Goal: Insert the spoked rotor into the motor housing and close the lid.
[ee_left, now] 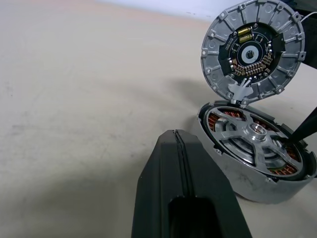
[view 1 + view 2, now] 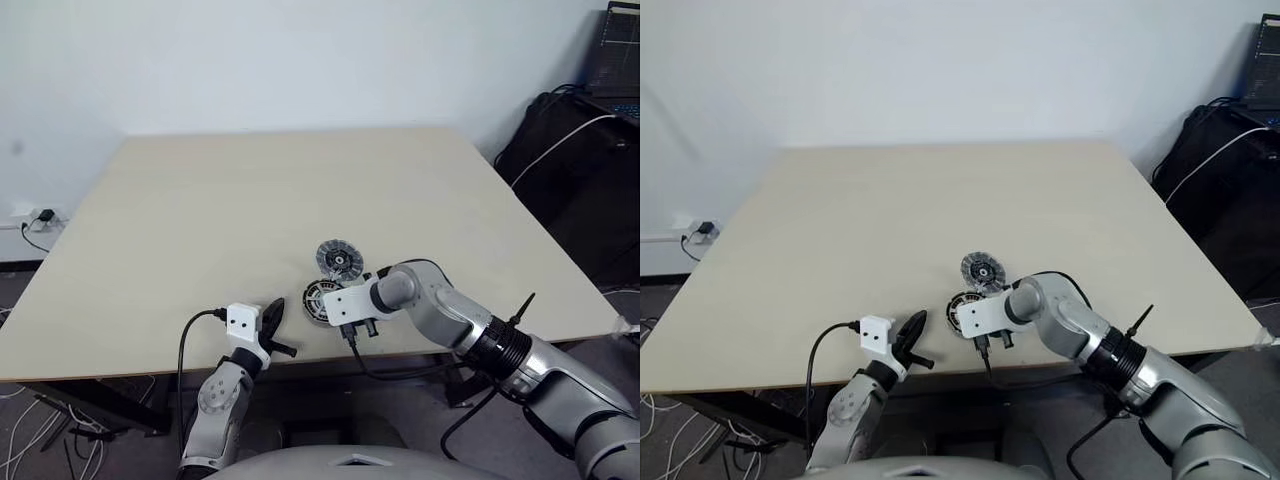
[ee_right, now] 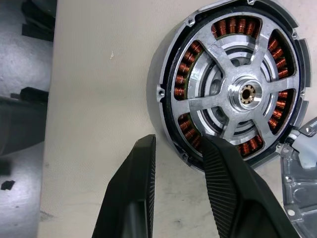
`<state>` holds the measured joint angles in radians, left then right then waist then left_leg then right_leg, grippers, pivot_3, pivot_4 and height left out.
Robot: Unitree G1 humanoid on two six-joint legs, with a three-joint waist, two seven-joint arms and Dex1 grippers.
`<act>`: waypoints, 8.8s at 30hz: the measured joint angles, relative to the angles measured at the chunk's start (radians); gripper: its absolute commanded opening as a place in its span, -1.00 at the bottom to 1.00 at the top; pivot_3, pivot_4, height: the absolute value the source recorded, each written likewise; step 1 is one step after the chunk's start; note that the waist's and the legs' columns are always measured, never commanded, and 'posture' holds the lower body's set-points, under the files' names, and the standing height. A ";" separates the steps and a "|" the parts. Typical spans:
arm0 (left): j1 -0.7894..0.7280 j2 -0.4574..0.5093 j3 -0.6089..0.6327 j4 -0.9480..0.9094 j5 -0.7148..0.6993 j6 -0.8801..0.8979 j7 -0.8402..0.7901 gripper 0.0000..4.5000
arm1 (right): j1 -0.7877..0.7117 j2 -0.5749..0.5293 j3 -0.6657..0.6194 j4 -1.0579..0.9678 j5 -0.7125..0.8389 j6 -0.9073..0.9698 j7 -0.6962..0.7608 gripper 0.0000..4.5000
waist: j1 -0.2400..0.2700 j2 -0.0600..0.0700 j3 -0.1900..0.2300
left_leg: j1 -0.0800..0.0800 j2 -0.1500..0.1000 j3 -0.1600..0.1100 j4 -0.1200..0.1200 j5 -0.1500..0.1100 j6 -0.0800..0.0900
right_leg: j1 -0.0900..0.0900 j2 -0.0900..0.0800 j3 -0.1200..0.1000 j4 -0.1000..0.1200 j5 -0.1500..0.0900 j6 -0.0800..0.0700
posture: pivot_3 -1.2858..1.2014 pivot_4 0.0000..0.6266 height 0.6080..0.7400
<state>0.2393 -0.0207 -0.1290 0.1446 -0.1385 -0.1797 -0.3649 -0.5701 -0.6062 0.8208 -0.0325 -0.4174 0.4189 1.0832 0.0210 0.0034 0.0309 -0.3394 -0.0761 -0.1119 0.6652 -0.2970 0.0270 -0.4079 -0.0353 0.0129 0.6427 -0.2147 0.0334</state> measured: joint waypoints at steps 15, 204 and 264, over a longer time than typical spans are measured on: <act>0.004 -0.007 0.000 0.000 0.000 0.003 0.009 -1.00 | 0.027 0.052 -0.050 0.016 -0.003 0.036 0.014 -0.95 | 0.005 -0.001 -0.001 | 0.000 0.000 0.000 0.000 0.001 0.000 | 0.000 0.000 0.000 0.000 0.000 0.000 | 0.03 -1.00 1.00; 0.004 0.023 -0.039 0.012 0.010 -0.026 0.031 -1.00 | 0.077 0.181 -0.206 -0.144 0.199 0.692 -0.056 -0.98 | 0.022 0.002 -0.002 | -0.009 -0.001 -0.001 -0.001 -0.001 0.002 | -0.005 -0.002 0.001 -0.001 0.002 -0.005 | 0.03 -1.00 1.00; 0.006 0.039 -0.041 0.012 0.005 -0.014 -0.008 -1.00 | 0.041 0.552 -0.759 -0.077 0.447 0.374 -0.934 -0.98 | -0.020 0.007 -0.002 | -0.005 -0.002 0.000 -0.004 0.000 0.001 | -0.004 -0.001 0.001 -0.001 0.000 -0.001 | 0.03 -1.00 1.00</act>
<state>0.2453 0.0188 -0.1704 0.1564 -0.1340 -0.1941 -0.3732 -0.5286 -0.0547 0.0622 -0.1095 0.0297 0.7928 0.1496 0.0010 0.0104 0.0286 -0.3443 -0.0782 -0.1118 0.6612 -0.2965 0.0282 -0.4117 -0.0364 0.0140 0.6418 -0.2146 0.0327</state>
